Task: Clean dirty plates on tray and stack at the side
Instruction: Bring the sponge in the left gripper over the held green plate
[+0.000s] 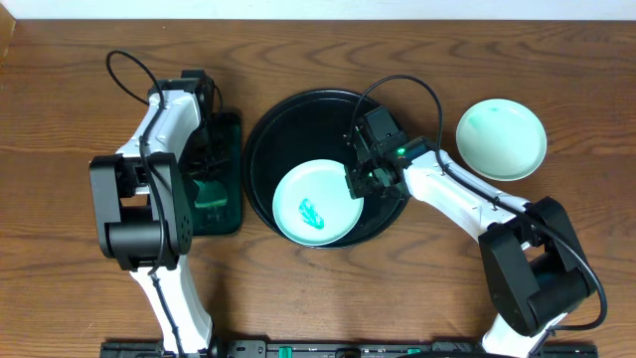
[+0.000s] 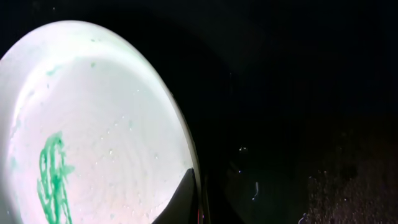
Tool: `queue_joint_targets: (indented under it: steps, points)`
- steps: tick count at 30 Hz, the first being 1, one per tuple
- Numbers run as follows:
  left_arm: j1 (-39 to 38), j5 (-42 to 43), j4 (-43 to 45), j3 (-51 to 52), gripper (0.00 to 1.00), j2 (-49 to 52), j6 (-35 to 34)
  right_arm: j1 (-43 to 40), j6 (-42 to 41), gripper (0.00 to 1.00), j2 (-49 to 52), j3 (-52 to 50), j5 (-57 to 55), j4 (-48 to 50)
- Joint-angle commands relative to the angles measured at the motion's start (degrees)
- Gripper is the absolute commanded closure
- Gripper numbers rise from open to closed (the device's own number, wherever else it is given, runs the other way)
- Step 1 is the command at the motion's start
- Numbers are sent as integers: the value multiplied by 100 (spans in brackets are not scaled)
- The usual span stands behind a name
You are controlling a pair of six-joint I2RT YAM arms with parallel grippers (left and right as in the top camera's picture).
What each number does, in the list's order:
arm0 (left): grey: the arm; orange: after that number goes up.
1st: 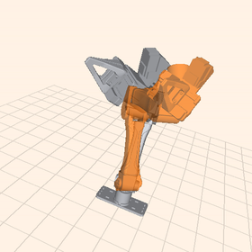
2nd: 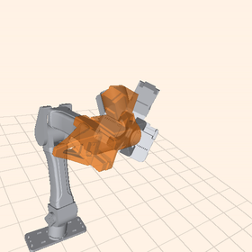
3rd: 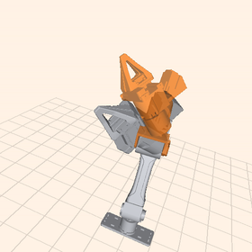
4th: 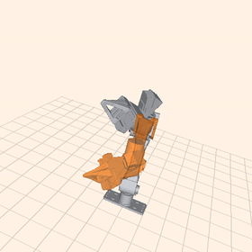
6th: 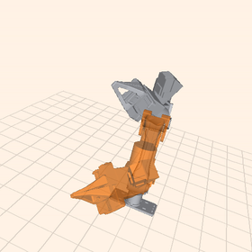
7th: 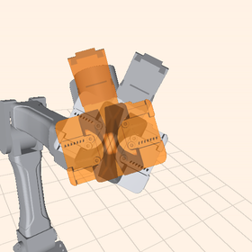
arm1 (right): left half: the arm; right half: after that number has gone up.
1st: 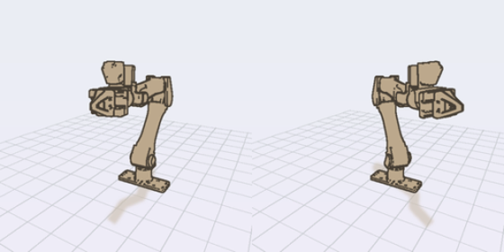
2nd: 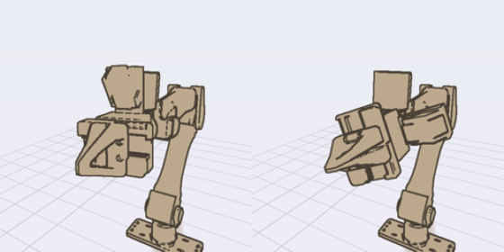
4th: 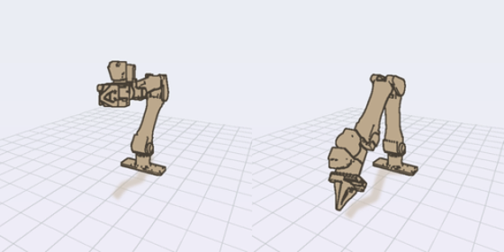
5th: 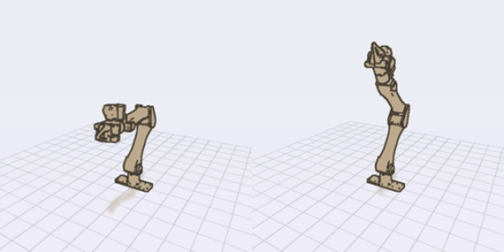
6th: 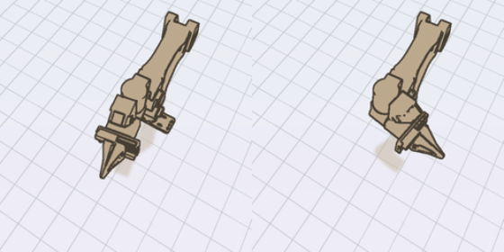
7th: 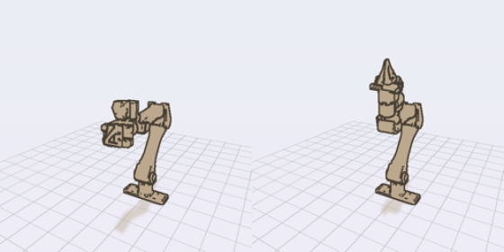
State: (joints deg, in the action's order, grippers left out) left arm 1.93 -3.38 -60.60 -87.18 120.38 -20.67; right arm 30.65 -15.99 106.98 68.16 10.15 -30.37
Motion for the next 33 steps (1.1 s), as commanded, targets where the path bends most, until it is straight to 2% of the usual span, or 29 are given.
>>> queue_joint_targets:
  steps: [1, 7, 16, 21, 26, 33]
  points:
    - [-2, 210, -33, 81, 93, 103, 181, -166, -385, 99, 0, 9, -540, 37]
    - [-2, 671, -42, 81, 93, 101, 317, -599, -516, 99, 17, 9, -542, 103]
    - [-2, 986, -258, 52, 93, 48, 505, -796, 170, 99, 476, 9, -472, 365]
    - [-2, 1091, -415, 0, 93, -94, 649, -791, 260, 99, 693, 7, -439, 531]
    - [-2, 984, -442, -7, 93, -555, 573, -791, 278, 99, 699, 9, -374, 544]
    - [-2, 881, -402, -7, 93, -1692, 540, -796, 280, 99, 699, 7, -363, 505]
